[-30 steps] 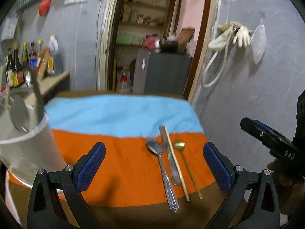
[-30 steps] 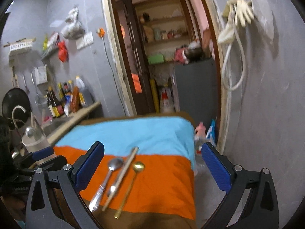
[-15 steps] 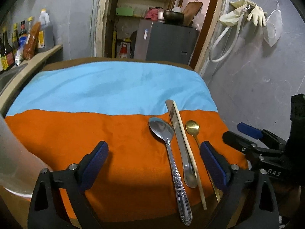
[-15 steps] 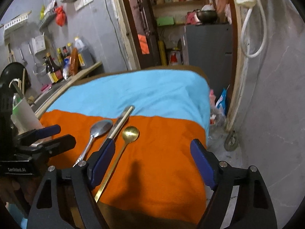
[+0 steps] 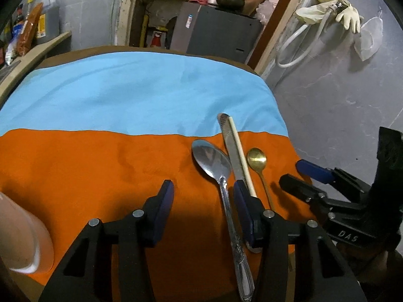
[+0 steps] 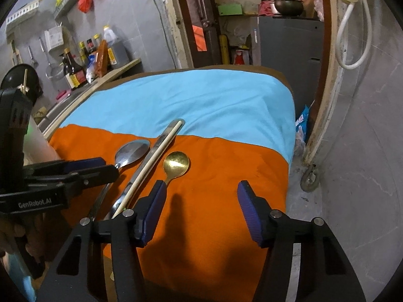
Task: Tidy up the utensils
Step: 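Grasp the steel spoon with the left tool while the right tool grasps the gold spoon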
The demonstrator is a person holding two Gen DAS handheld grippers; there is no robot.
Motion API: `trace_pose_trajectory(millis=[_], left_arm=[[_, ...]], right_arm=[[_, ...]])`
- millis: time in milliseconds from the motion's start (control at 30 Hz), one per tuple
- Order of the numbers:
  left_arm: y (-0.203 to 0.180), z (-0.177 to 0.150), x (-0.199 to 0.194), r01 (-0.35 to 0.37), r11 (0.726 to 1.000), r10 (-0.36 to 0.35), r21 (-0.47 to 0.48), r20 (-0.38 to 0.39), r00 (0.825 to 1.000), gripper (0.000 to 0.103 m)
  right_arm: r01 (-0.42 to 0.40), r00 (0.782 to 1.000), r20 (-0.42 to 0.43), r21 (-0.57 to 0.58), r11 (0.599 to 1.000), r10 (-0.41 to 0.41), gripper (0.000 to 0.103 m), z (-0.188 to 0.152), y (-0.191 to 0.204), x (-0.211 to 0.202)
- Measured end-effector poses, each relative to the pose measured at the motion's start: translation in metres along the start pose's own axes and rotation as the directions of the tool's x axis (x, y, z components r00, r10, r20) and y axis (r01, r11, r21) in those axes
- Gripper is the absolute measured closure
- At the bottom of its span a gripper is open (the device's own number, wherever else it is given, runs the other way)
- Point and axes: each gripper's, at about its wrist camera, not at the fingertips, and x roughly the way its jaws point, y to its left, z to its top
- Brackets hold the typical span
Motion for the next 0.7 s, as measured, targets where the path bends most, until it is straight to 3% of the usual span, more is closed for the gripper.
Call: trace_pose_trajectory(millis=[33, 100, 333, 533, 700], left_arm=[[0.001, 0.001, 0.0, 0.019, 1.0, -0.019, -0.002, -0.003, 1.0, 0.063], [0.004, 0.003, 0.001, 0.04, 0.999, -0.04, -0.012, -0.018, 0.999, 0.078], [0.014, 0.013, 0.004, 0.139, 0.988, -0.143, -0.063, -0.071, 0.987, 0.085], [0.023, 0.017, 0.002, 0.189, 0.974, -0.2, -0.128, -0.085, 0.976, 0.101], [0.025, 0.012, -0.007, 0.169, 0.974, -0.179, -0.149, -0.053, 0.982, 0.103]], right_arm=[[-0.001, 1.0, -0.004, -0.003, 1.0, 0.001, 0.046, 0.0, 0.0, 0.001], [-0.002, 1.0, -0.012, -0.004, 1.0, 0.002, 0.046, 0.001, 0.001, 0.002], [-0.008, 1.0, -0.03, -0.024, 1.0, 0.008, 0.049, 0.004, 0.003, 0.008], [-0.005, 0.999, -0.053, -0.073, 0.997, 0.001, 0.051, 0.008, 0.01, 0.017], [-0.016, 0.998, -0.067, -0.111, 0.994, 0.009, 0.051, 0.014, 0.013, 0.024]])
